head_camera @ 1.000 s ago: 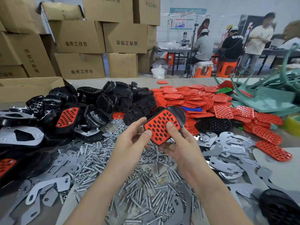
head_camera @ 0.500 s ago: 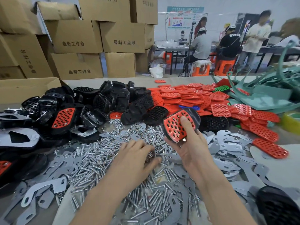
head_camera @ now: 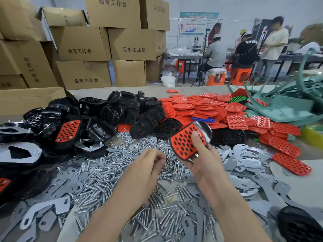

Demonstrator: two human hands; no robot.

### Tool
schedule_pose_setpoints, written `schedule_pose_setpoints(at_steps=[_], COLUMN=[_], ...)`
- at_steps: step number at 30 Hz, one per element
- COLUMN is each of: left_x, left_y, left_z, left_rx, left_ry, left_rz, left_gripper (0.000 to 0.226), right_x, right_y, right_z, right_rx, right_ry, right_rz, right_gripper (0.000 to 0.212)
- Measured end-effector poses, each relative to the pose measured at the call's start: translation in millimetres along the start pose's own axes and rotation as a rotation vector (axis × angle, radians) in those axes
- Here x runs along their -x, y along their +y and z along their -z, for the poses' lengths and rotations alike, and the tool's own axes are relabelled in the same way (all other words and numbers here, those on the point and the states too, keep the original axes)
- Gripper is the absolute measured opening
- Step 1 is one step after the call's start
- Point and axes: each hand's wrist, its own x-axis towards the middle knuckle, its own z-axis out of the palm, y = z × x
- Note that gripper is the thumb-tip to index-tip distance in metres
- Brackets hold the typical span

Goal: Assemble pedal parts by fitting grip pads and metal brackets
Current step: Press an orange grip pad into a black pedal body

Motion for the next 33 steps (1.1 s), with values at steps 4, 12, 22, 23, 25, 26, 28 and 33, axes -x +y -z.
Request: schedule_pose_setpoints(at_steps=[4,12,22,23,25,26,28,33], left_x=[0.5,-1.5,0.6,0.6,0.2,-0.1,-0.2,0.4], left_y=[2.3,10.1,15.6,15.1,14.0,13.6,13.4,14.0], left_z=[2.2,6.8,7.5,7.1,6.6,6.5,6.8,6.2], left_rx=[0.199,0.523,0.425,0.423,0.408,0.400,0.389,0.277], left_ry=[0.135,0.327,0.391,0.401,0.419,0.425,0.434,0.456], left_rz=[0.012,0.109,-0.019,-0.021,-0.023,-0.026,-0.035,-0.037], left_gripper=[0.009,0.021,0.012,0.010,0.009,0.008,0.007,0.004], right_x=[-1.5,7.4,17.8,18.5,19.5,20.3,22.3,25.0], right_y=[1.0,3.1,7.9,8.7,10.1,10.9,12.3,15.2], right_z=[-1.4,-9.3,-18.2,-18.6,-18.6,-19.0,-18.9,-16.5], right_rx=[0.010,0.236,0.459,0.469,0.515,0.547,0.602,0.766], right_ry=[0.020,-0.003,-0.104,-0.107,-0.121,-0.133,-0.155,-0.143], right_rz=[-0.021,0.089,0.234,0.252,0.292,0.307,0.331,0.456], right_gripper=[0.043,0.019,0.014,0.013,0.013,0.014,0.012,0.008])
